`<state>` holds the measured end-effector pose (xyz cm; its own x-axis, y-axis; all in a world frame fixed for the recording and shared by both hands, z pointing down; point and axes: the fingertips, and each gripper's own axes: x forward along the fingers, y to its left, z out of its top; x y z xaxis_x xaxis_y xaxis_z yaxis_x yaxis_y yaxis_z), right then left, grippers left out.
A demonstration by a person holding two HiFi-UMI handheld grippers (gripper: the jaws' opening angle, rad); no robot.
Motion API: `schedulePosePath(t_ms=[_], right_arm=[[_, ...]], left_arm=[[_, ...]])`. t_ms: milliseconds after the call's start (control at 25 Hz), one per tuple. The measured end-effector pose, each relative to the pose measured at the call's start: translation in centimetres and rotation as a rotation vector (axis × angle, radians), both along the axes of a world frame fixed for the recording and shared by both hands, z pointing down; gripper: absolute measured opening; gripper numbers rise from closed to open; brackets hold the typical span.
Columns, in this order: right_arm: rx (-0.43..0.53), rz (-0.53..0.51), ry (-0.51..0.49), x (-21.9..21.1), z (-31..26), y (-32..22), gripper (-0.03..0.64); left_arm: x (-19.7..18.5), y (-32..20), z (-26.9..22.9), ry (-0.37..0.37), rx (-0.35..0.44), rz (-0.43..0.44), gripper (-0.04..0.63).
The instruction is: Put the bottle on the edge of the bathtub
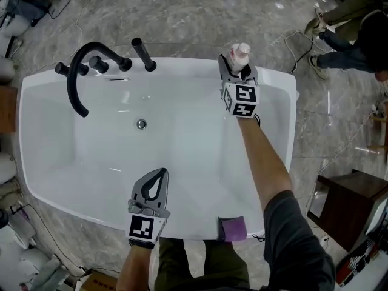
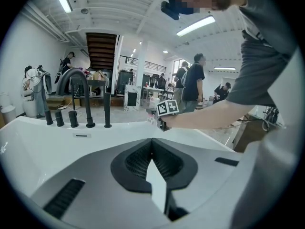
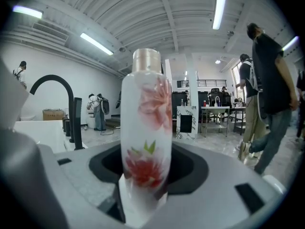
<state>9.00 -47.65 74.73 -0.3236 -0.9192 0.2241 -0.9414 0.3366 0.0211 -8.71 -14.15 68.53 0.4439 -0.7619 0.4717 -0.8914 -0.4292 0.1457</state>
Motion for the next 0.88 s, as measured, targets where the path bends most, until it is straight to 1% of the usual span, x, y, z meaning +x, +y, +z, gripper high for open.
schedulePosePath(t_ms=[360, 640, 880], right_arm=[[0.013, -0.017, 0.022, -0.2, -0.3, 0.0, 0.231], [0.016, -0.022, 0.002, 0.1, -0.8, 0.4, 0.262], [0.011, -0.035, -0.005, 0.3, -1.3, 1.3, 0.265]], left_arm=[[0.1, 0.1, -0.2, -0.004, 0.001, 0.000, -0.002], [0.3, 0.1, -0.6, -0.007, 0.007, 0.002, -0.002], [0.5, 0.2, -1.4, -0.010, 0.020, 0.005, -0.002]])
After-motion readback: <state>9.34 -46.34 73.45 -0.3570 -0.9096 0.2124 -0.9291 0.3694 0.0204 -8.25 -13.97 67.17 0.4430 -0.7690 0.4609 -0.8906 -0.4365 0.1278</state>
